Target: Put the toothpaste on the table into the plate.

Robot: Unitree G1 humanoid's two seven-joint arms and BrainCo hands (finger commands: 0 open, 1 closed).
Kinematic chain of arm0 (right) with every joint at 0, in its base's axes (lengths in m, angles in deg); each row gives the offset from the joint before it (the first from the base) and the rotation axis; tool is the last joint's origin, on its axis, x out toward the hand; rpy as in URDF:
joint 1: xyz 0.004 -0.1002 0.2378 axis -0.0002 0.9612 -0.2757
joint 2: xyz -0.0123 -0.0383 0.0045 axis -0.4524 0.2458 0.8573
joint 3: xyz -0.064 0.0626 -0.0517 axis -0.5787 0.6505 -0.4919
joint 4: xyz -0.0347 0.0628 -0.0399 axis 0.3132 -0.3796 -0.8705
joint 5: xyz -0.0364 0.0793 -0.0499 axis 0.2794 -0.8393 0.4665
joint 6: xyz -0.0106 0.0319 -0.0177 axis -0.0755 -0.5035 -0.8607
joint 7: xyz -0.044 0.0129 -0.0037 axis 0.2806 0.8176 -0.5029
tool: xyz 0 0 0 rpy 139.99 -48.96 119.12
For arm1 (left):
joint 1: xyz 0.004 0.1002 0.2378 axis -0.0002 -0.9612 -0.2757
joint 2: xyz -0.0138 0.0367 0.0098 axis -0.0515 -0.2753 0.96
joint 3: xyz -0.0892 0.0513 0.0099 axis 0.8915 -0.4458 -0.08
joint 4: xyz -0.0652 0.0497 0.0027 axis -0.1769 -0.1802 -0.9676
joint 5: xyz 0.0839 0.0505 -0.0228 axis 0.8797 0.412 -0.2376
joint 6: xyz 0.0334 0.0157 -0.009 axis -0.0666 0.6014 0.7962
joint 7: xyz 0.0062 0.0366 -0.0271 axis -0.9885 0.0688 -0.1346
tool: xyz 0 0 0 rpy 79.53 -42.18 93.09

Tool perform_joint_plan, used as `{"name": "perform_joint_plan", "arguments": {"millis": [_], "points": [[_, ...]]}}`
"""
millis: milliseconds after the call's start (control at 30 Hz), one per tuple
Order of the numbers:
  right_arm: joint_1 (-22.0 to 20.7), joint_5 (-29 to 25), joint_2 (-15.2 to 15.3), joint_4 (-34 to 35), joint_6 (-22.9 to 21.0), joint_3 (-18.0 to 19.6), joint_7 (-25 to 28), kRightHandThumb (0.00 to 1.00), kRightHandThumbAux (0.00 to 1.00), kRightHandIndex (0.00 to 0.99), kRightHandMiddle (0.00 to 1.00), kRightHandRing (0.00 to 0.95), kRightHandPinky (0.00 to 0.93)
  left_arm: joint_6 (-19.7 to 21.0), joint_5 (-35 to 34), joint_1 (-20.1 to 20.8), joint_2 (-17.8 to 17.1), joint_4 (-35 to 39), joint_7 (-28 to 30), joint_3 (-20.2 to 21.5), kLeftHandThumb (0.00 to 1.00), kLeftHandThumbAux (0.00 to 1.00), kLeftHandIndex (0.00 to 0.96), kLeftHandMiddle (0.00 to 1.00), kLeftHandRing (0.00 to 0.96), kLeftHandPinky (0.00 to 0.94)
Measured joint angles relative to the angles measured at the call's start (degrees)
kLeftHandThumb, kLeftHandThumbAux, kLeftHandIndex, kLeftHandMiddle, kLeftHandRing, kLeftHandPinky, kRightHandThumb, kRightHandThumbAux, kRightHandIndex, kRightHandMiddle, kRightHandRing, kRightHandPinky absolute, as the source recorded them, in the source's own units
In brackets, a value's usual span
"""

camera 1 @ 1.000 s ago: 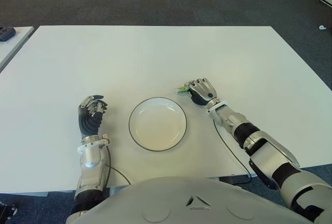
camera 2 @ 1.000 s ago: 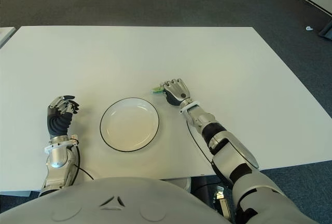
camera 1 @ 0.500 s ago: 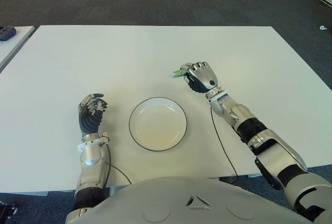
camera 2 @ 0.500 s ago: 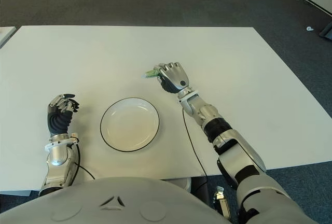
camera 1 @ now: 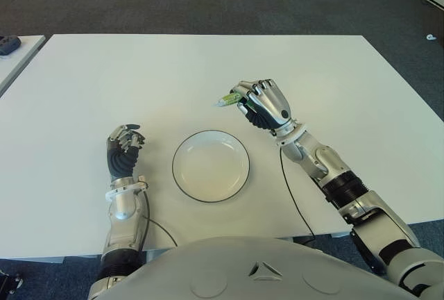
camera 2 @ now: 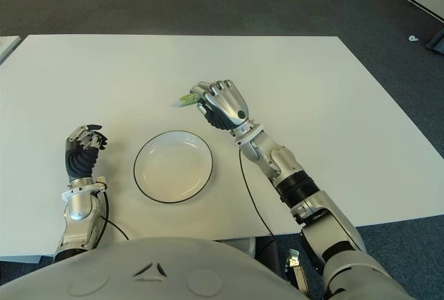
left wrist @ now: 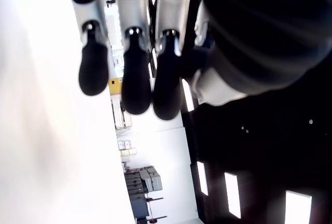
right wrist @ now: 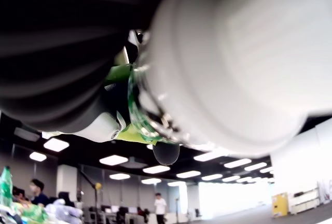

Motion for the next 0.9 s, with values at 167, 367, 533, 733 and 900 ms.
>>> {"name": "perform_joint_plan", "arguments": {"millis": [167,367,533,733,900], "points": [[2.83,-1.51,0.13,6.16,2.73,0.92,3.62,0.848,0.679,0.4,0.544,0.843,0.831,0.46,0.01,0.04,0.06,0.08,0.0,-0.11,0.696,0.72,0.433,0.652,0.648,0.643],[4.72,-6.65,0.37,9.83,7.56,1.41,10.35,0.847,0.679,0.401,0.545,0.836,0.833,0.66,0.0,0.13,0.06,0.07,0.0,-0.1,0.696,0.721,0.433,0.658,0.651,0.639],[4.63,-11.79,0.83,10.29,12.95,1.41,16.93,0.848,0.679,0.401,0.547,0.84,0.847,0.84,-0.07,0.3,0.19,0.06,0.0,-0.12,0.697,0.721,0.433,0.658,0.65,0.637],[4.64,-13.65,1.11,9.34,19.8,-0.44,22.89,0.847,0.679,0.403,0.55,0.847,0.859,1.59,-0.06,0.3,0.43,0.19,0.0,-0.12,0.696,0.721,0.433,0.656,0.647,0.633],[4.37,-10.66,0.61,6.65,24.55,-1.86,24.65,0.846,0.679,0.406,0.554,0.861,0.875,1.72,0.03,0.28,0.54,0.31,0.0,-0.13,0.696,0.721,0.433,0.654,0.648,0.631]]}}
